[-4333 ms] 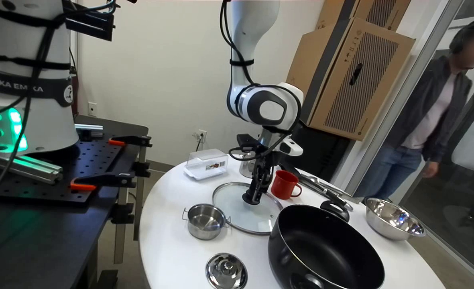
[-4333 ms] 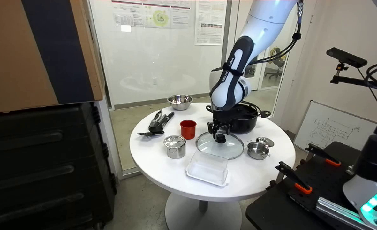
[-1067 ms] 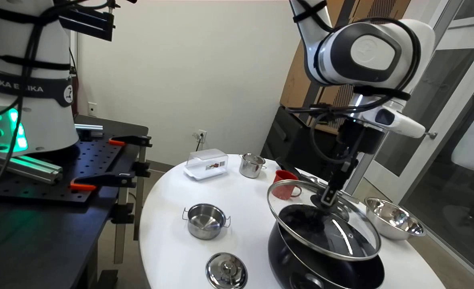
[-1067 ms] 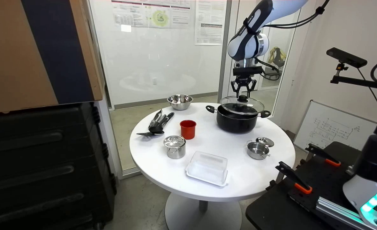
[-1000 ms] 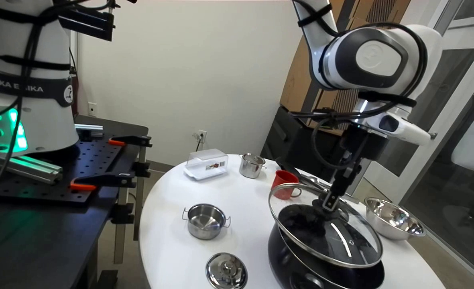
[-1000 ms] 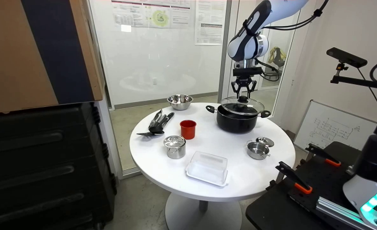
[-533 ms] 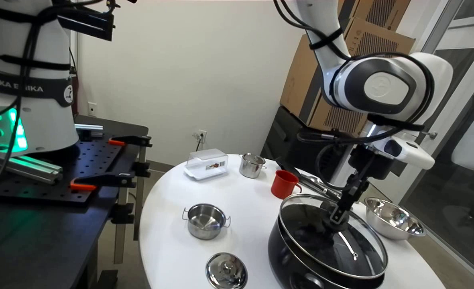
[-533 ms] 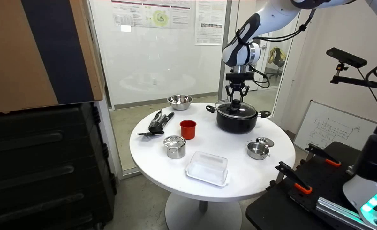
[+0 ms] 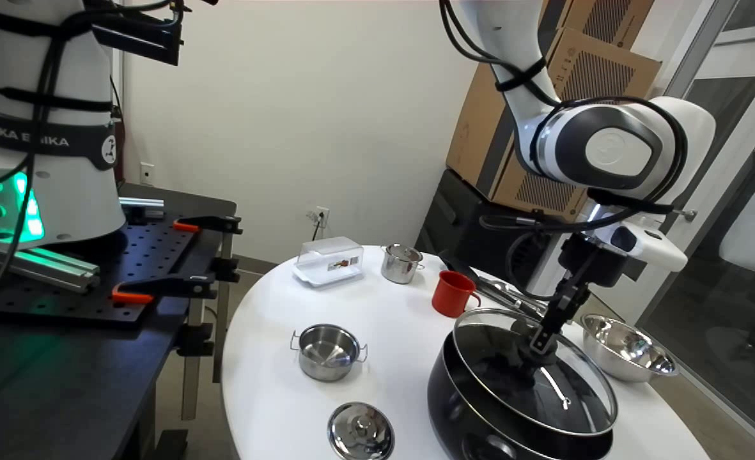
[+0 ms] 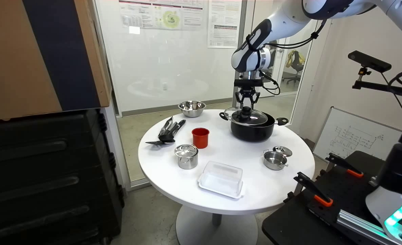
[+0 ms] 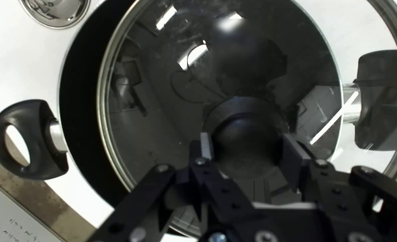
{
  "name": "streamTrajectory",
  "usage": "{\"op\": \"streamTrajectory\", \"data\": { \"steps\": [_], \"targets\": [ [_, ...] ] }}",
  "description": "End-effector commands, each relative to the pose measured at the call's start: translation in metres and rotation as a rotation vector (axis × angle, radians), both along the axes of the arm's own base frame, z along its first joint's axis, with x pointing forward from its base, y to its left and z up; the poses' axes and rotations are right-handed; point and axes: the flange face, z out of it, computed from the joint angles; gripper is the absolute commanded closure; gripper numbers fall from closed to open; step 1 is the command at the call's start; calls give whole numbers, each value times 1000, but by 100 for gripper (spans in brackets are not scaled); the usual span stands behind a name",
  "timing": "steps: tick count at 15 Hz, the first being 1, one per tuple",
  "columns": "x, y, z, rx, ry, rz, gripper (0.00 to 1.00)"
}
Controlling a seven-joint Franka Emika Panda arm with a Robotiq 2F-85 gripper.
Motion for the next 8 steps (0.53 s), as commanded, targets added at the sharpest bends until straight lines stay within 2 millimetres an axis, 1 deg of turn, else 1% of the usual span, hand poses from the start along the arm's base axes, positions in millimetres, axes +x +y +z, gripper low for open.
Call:
{"op": "streamTrajectory", "data": {
  "steps": [1,8],
  "targets": [
    [6,-6,6,8,-6,-32,75],
    [-18,-15,20,15,-54,-25,75]
  ]
}}
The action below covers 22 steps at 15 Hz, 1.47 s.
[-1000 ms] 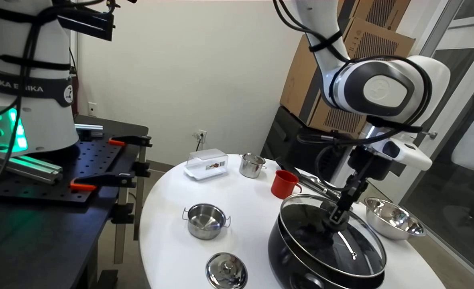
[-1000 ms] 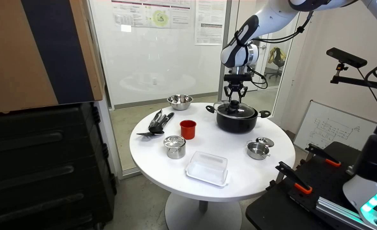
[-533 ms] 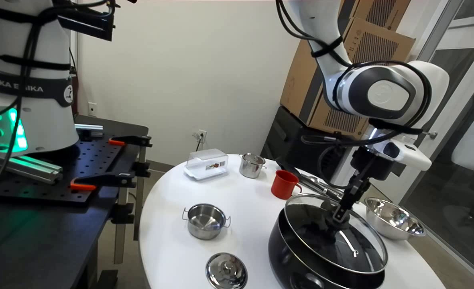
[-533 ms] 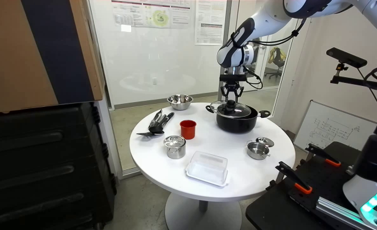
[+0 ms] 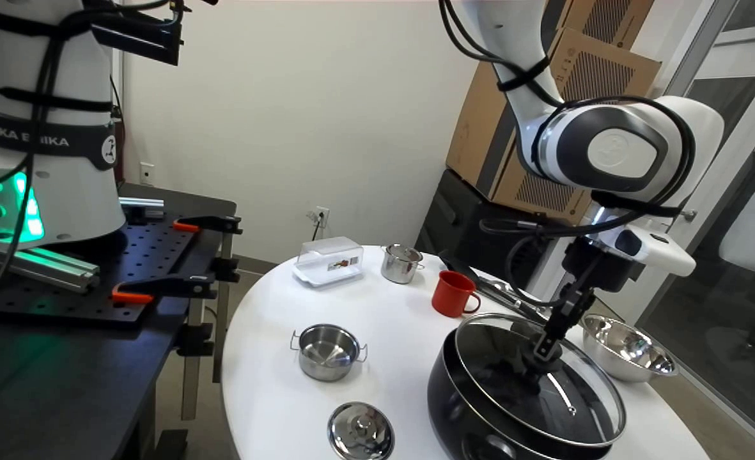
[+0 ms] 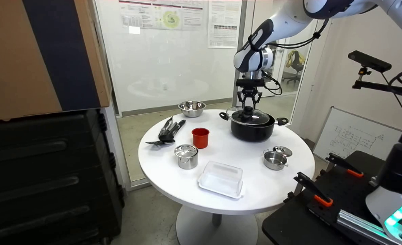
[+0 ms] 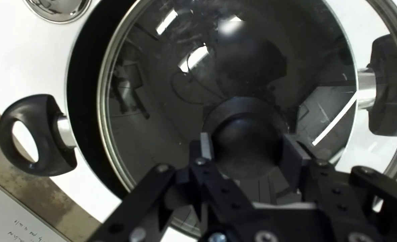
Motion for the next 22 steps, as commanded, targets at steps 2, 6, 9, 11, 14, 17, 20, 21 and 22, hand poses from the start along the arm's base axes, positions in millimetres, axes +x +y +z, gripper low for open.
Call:
{"op": "streamTrajectory", "data": {
  "steps": [2,6,9,11,14,17,20,21,22],
  "targets": [
    [-21,-3,22,15,-58,-2,75],
    [-39,-3,28,9,-80,-1,75],
    [-53,-5,28,10,-74,-10,75],
    [-59,-8,26,15,-62,-21,75],
    [-62,-13,23,18,-56,-36,75],
    [-63,-15,21,18,-53,-41,75],
    [-62,-14,23,18,-54,-41,75],
    [-61,-14,24,19,-54,-42,75],
    [-60,-14,25,20,-51,-43,75]
  ]
}}
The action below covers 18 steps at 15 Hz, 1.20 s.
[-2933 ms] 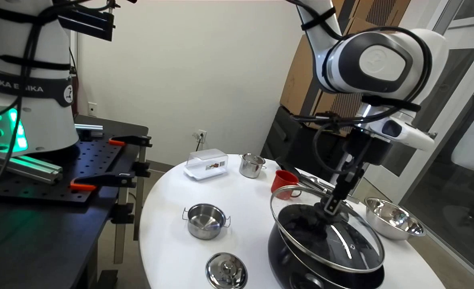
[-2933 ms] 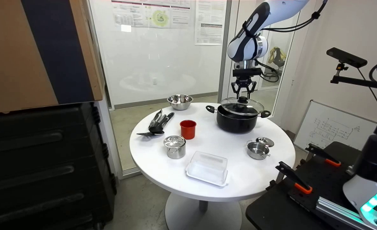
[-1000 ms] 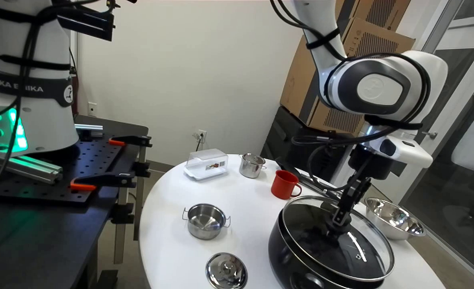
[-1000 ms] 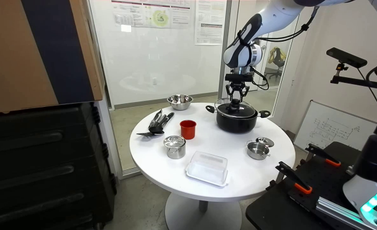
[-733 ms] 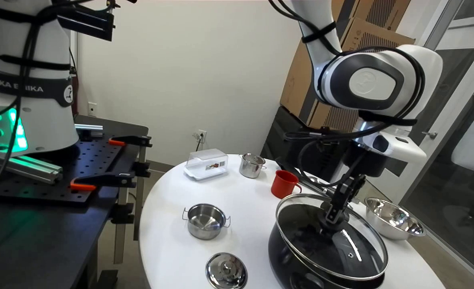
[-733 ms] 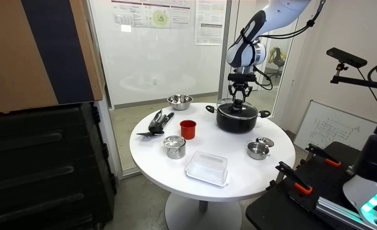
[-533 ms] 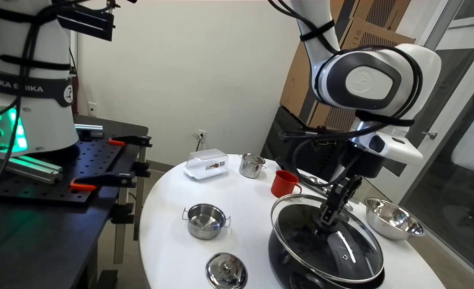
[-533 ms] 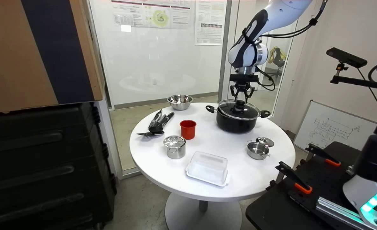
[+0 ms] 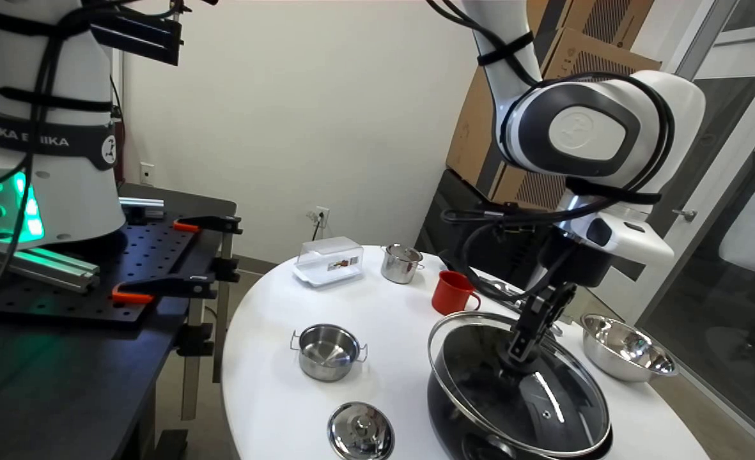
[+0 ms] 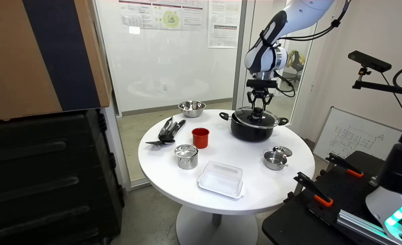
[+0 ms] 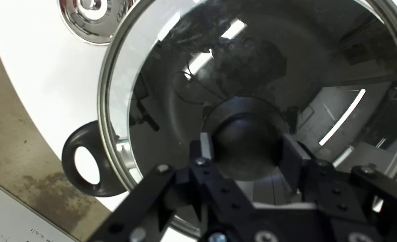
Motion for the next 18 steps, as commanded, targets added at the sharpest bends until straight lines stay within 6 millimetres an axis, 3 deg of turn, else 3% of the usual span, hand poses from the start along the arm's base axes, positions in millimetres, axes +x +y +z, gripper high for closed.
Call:
{"op": "streamTrajectory", "data": {
  "steps": [1,11,18],
  "targets": [
    [-1,1,18,18,-22,-2,75],
    [27,0,29,13,-25,-21,75],
    [39,-1,11,15,21,-30,75]
  ]
}}
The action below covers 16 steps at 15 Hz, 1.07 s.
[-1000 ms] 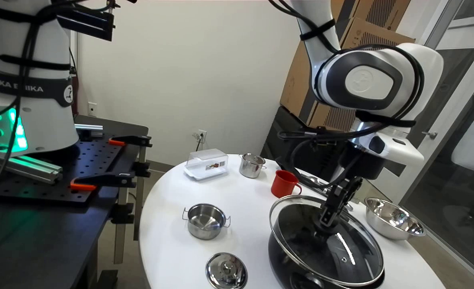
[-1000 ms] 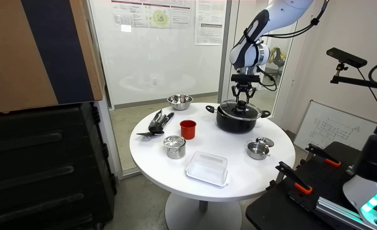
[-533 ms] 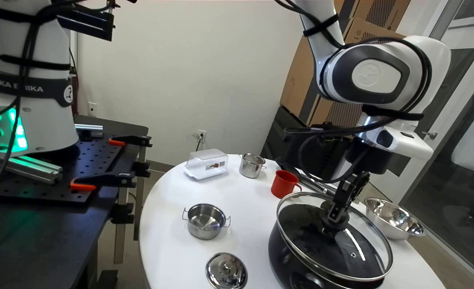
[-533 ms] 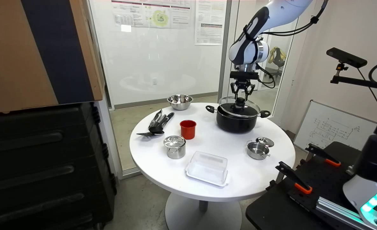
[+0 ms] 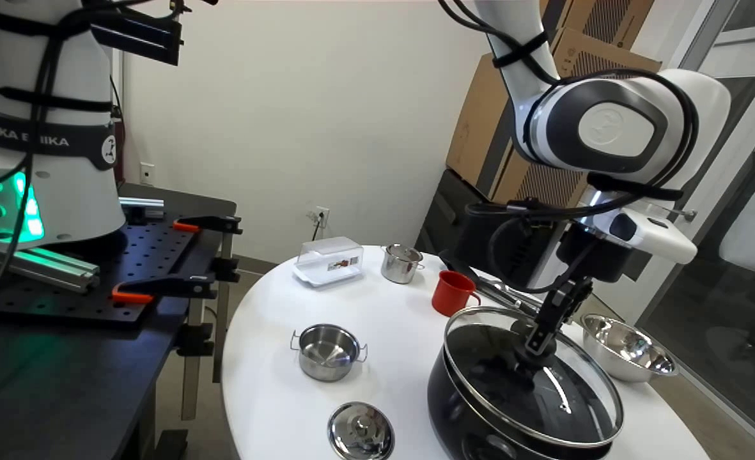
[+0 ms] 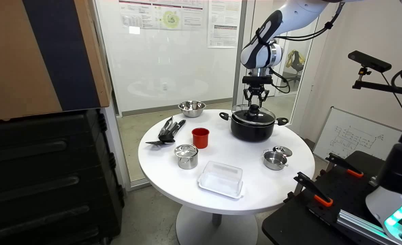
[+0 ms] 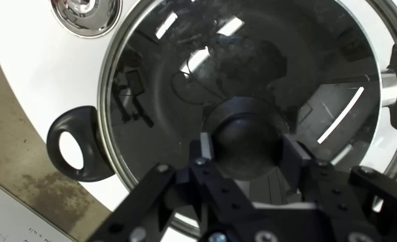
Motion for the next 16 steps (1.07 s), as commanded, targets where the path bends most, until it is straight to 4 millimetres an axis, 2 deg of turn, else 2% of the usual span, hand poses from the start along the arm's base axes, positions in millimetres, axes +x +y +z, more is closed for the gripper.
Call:
{"op": "streamTrajectory", "data": {
  "steps": [1,9,16],
  "targets": [
    [14,-3,-2,8,-3,-34,75],
    [22,-3,-15,-4,8,-41,75],
    [13,-5,-19,-14,34,-33,75]
  ]
}}
